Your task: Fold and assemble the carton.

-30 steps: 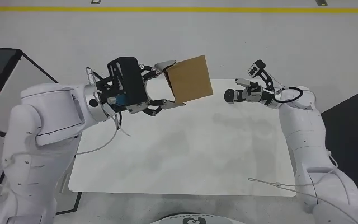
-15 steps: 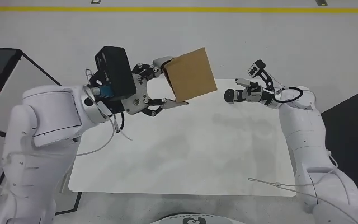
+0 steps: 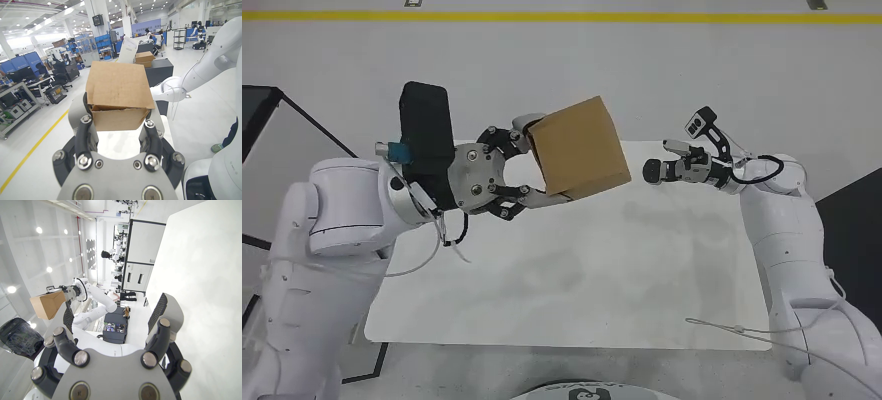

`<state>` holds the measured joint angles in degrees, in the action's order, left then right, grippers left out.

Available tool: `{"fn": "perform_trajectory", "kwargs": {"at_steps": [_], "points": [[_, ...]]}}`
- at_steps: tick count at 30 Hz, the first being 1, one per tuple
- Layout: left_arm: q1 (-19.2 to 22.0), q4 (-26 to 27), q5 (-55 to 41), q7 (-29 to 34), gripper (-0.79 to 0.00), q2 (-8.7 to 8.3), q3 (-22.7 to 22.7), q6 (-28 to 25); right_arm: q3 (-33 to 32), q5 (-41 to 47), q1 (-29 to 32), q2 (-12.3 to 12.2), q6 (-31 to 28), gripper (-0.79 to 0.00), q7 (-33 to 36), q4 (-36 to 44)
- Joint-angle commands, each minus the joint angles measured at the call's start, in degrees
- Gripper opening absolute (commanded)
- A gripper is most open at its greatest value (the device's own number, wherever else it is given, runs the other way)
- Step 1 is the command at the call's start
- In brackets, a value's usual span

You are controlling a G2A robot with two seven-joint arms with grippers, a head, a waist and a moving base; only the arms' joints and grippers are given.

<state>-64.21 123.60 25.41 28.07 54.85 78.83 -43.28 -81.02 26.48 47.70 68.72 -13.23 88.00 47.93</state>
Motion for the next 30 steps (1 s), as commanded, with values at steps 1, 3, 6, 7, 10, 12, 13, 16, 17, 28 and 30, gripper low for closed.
{"fn": "perform_trajectory", "kwargs": {"at_steps": [1,3,6,7,10,12,13,16,17,28,30], "points": [[-0.01,-0.01,-0.03,0.01,-0.785,0.00,-0.01,-0.02,0.00,0.00,0.00,0.00,0.00,0.000,0.00,0.00],[-0.49,-0.14,-0.70,-0.51,-0.785,0.05,-0.21,0.72,0.00,0.00,0.00,0.00,0.00,0.000,0.00,0.00],[-3.71,-0.27,-14.57,-3.19,-0.785,0.32,-2.72,5.55,0.00,0.00,0.00,0.00,0.00,0.000,0.00,0.00],[-3.96,-0.01,-18.15,-2.67,-0.785,0.28,-2.63,7.17,0.00,0.00,0.00,0.00,0.00,0.000,0.00,0.00],[-5.72,-0.13,-27.48,0.27,-0.785,0.09,-2.57,13.07,0.00,0.00,0.00,0.00,0.00,0.000,0.00,0.00],[-6.81,0.05,-30.72,3.94,-0.785,-0.13,-2.58,15.87,0.00,0.00,0.00,0.00,0.00,0.000,0.00,0.00],[-7.24,0.08,-32.51,4.56,-0.785,-0.18,-2.29,17.41,0.00,0.00,0.00,0.00,0.00,0.000,0.00,0.00],[-7.26,0.94,-32.56,4.19,-0.785,-0.18,-1.52,17.52,0.00,0.00,0.00,0.00,0.00,0.000,0.00,0.00],[-7.26,0.94,-32.56,4.19,-0.785,-0.18,-1.52,17.52,0.00,0.00,0.00,0.00,0.00,0.000,0.00,0.00],[-10.69,2.53,-43.63,-0.41,-0.785,0.44,-3.89,21.56,0.00,0.00,0.00,0.00,0.00,0.000,0.00,0.00],[-11.69,3.26,-50.38,-1.62,-0.785,0.67,-4.44,24.76,0.00,0.00,0.00,0.00,0.00,0.000,0.00,0.00]]}}
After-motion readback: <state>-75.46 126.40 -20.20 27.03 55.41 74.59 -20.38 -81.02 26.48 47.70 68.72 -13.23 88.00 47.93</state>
